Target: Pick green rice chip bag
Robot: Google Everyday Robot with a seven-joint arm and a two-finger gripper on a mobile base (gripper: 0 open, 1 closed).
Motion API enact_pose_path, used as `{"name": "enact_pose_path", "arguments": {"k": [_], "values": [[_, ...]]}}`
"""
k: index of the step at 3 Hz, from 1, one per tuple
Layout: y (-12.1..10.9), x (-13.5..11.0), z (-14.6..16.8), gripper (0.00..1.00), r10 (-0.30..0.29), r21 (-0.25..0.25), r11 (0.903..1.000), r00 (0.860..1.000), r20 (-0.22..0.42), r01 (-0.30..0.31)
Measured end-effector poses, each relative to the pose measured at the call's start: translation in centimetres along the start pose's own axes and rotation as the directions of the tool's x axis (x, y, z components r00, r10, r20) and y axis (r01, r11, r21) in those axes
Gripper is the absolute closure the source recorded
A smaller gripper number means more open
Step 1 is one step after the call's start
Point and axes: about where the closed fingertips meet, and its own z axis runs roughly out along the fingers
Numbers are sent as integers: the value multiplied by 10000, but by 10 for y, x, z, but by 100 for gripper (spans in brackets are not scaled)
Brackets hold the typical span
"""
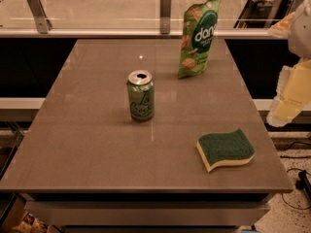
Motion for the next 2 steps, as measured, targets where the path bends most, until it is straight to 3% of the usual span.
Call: {"name": "enact_pose_path", "arguments": {"k": [2], "values": [[-1,0,0,0,-9,20,10000,10000,7,9]]}}
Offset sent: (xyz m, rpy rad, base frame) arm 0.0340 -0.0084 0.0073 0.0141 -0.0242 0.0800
